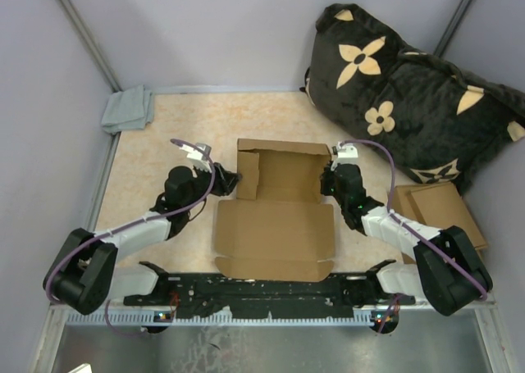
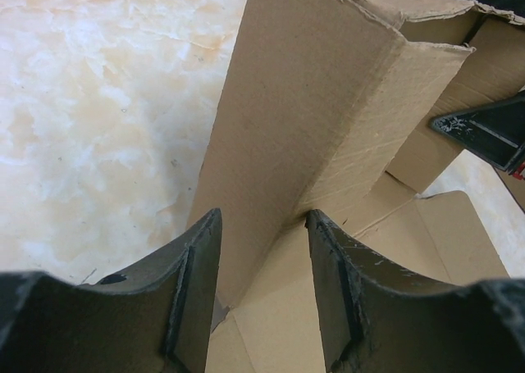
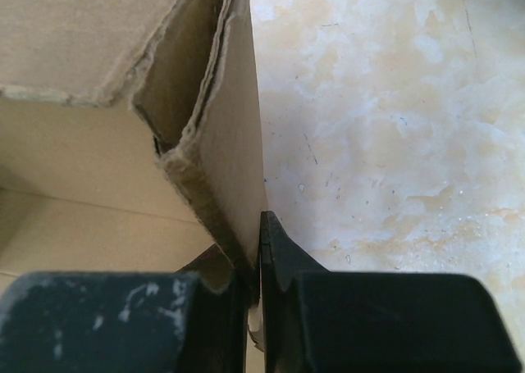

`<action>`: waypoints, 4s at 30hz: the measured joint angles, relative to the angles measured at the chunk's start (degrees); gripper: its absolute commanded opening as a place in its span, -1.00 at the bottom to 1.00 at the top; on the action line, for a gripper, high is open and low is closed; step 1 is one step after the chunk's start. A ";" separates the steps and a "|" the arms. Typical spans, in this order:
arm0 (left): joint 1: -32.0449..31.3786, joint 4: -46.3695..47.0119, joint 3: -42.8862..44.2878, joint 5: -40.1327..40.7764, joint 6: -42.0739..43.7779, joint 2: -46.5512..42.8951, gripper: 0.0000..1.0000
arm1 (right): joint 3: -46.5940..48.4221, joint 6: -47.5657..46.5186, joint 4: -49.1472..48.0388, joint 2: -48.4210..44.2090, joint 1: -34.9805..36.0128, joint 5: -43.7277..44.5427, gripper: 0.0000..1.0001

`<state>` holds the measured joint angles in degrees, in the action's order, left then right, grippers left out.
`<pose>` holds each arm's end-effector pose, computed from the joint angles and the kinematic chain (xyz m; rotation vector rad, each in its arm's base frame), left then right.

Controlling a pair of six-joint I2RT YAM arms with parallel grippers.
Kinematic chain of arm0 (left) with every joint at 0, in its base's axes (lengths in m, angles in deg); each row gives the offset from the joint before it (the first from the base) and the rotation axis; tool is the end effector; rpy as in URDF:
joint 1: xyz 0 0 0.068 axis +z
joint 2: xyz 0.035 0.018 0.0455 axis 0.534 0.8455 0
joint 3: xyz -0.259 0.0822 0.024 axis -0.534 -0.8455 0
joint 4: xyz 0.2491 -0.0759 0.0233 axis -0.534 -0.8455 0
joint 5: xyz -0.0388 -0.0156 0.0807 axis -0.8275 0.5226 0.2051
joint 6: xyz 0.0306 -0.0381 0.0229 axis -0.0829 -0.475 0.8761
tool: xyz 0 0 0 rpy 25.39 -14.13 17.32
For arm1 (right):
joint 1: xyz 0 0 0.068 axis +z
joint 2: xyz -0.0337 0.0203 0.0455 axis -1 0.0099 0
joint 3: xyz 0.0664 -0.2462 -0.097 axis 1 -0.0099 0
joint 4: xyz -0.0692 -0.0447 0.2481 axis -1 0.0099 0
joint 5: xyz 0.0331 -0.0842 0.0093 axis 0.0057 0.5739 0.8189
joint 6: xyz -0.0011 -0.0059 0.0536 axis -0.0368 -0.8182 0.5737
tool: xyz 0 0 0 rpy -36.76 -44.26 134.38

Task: Fold the paper box

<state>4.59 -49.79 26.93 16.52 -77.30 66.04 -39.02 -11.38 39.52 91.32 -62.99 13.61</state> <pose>0.2202 -0.1224 0.2028 0.2256 1.8072 -0.7725 0.2235 0.1028 0.1894 0.0043 2.0077 0.3005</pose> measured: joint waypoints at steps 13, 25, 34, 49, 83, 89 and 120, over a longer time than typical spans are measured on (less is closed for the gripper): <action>-2.01 0.28 1.55 0.72 2.32 3.96 0.07 | 0.00 0.15 0.09 -0.17 0.00 -0.72 -0.88; -3.58 -3.65 6.62 9.66 5.60 7.63 -0.56 | -0.04 0.04 0.94 -0.79 1.66 0.72 -0.87; -6.75 -13.05 11.23 22.91 7.32 8.98 -1.00 | 0.39 -0.04 1.97 -0.68 4.59 4.04 -0.90; -19.19 -36.61 27.74 54.75 4.55 18.34 -1.00 | 9.77 9.64 18.84 2.14 6.49 9.05 -0.92; -19.52 -52.35 28.35 56.48 -0.46 8.74 0.08 | 16.13 15.85 25.92 6.80 7.15 6.12 -0.82; -19.52 -55.30 27.91 52.74 -2.01 -2.10 0.11 | 20.15 18.01 29.62 9.29 7.15 4.28 0.14; -19.04 -60.59 19.43 48.78 -4.24 -20.79 0.11 | 72.67 -21.55 43.39 48.74 -0.68 -17.27 0.59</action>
<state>-14.45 -110.38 46.36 65.31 -81.54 45.26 33.66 -32.93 82.91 140.06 -63.67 -3.66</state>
